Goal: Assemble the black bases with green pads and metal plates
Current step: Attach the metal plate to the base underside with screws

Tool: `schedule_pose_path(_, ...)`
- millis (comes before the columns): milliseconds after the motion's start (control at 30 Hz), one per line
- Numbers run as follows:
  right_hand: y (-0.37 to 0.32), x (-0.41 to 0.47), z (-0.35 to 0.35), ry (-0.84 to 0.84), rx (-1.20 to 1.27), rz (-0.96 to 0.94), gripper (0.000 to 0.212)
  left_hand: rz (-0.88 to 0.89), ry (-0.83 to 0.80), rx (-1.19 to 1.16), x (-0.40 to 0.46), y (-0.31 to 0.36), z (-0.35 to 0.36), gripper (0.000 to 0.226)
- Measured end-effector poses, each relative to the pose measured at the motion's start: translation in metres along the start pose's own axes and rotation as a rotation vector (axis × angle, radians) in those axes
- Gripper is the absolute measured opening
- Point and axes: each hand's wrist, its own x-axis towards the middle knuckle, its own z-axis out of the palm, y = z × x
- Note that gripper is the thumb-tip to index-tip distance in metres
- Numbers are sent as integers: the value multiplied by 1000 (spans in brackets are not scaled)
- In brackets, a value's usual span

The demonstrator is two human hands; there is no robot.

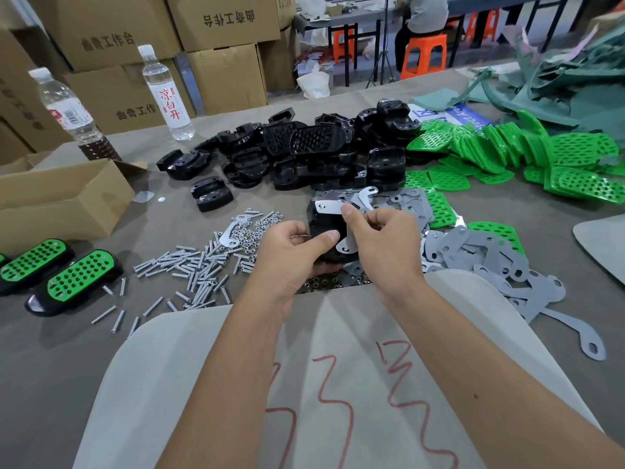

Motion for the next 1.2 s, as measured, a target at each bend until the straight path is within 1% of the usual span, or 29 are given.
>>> schedule_pose_path(167,-3,-1,-1,-52,1,20,55,21,47,27,1,-1,1,20)
schedule_pose_path(300,-4,0,0,-100,2,54,46,27,67,82,4,-3,-2,20)
schedule_pose_path(367,-4,0,1,-106,27,59,41,19,70,67,5,-4,-5,18)
schedule_pose_path(500,-2,1,1,-107,83,75,40,-9,41,23,6,-3,-8,20)
schedule_pose_path(667,-4,2,-2,-195,190,106,38,-10,71,-37,6,-3,-7,27)
schedule_pose_path(767,-6,0,-2,-222,237,96,36,-43,15,-75,7,-2,-10,34)
schedule_pose_path(833,-7,-1,-2,-244,232,83,33,-88,-50,-104,8,-2,-11,39)
schedule_pose_path(900,-9,-2,-2,-269,229,63,30,-114,-80,-127,9,0,-13,41)
schedule_pose_path(967,-12,-4,-2,-281,223,43,29,-117,-74,-139,9,1,-14,39)
schedule_pose_path(1100,-14,-6,-2,-312,246,24,26,-101,-18,-136,9,0,-11,23)
schedule_pose_path(1200,-14,-6,-3,-324,255,21,25,-105,-7,-132,9,0,-11,19)
